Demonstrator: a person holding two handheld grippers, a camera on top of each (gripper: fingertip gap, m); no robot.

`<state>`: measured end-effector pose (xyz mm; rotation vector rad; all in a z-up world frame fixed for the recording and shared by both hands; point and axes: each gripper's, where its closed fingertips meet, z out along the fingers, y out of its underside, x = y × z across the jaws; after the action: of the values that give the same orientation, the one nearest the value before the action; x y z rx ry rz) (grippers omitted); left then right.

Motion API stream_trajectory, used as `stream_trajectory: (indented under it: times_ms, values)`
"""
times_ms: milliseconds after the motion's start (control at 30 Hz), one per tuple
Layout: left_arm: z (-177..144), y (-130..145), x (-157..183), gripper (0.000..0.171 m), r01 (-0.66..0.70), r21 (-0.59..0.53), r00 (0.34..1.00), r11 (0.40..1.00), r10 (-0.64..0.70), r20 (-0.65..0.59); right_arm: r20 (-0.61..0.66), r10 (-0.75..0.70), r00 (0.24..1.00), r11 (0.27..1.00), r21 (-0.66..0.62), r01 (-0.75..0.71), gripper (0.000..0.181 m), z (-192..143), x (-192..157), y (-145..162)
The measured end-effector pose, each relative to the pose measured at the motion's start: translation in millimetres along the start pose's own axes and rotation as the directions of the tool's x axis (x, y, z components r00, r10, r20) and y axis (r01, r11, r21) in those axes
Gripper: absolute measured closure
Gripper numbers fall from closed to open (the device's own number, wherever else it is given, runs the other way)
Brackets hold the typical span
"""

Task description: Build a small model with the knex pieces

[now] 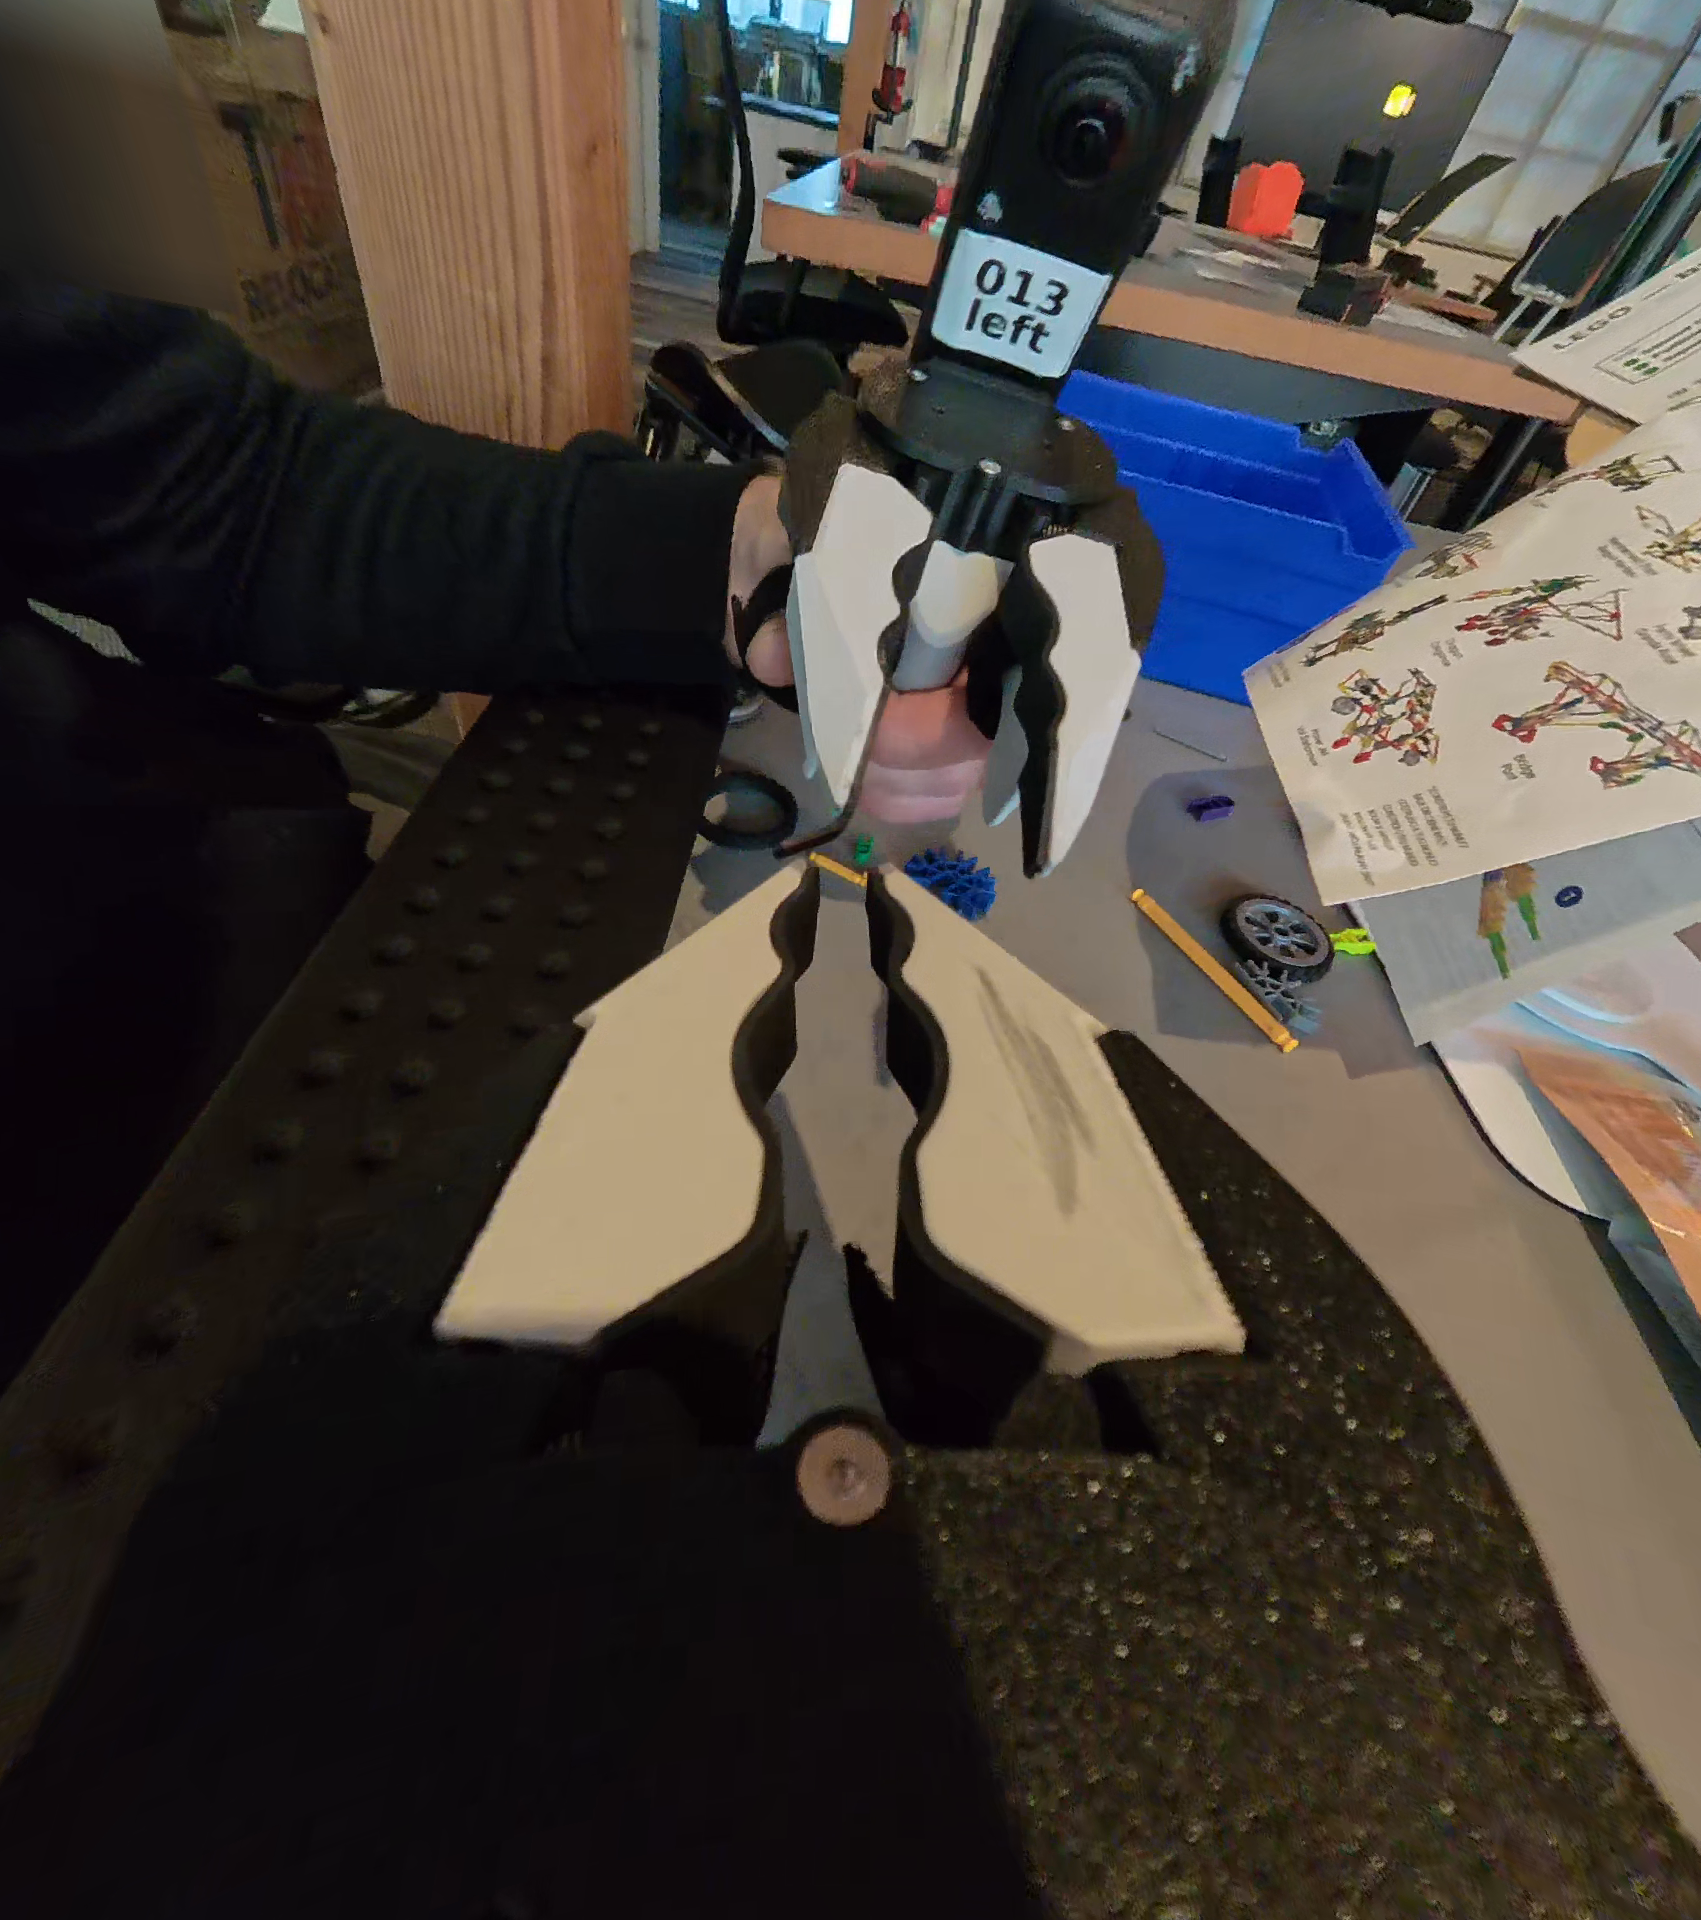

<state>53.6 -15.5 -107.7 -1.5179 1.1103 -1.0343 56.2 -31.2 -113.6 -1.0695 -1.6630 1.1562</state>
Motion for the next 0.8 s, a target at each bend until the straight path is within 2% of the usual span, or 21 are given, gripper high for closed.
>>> stream_trajectory:
  times_ms: [333, 567, 800]
  values:
    - [3.8, 2.5, 0.8, 0.132, 0.0, -0.01, 1.0, 1.0, 0.0, -0.01, 0.01, 0.012, 1.0, 1.0, 0.023, -0.012, 0.175, 5.8, -2.4, -3.5]
    - [4.5, 7.3, -1.3, 0.131, -0.008, -0.035, 1.0, 0.999, 0.008, 0.0, 0.008, 0.004, 1.0, 1.0, -0.013, -0.004, 0.176, 7.6, -3.3, 1.8]
    - [1.7, 2.4, -3.5, 0.131, 0.009, -0.002, 1.0, 1.0, -0.009, 0.0, 0.015, 0.047, 0.999, 0.999, 0.026, -0.048, 0.176, 1.3, -0.2, -4.4]
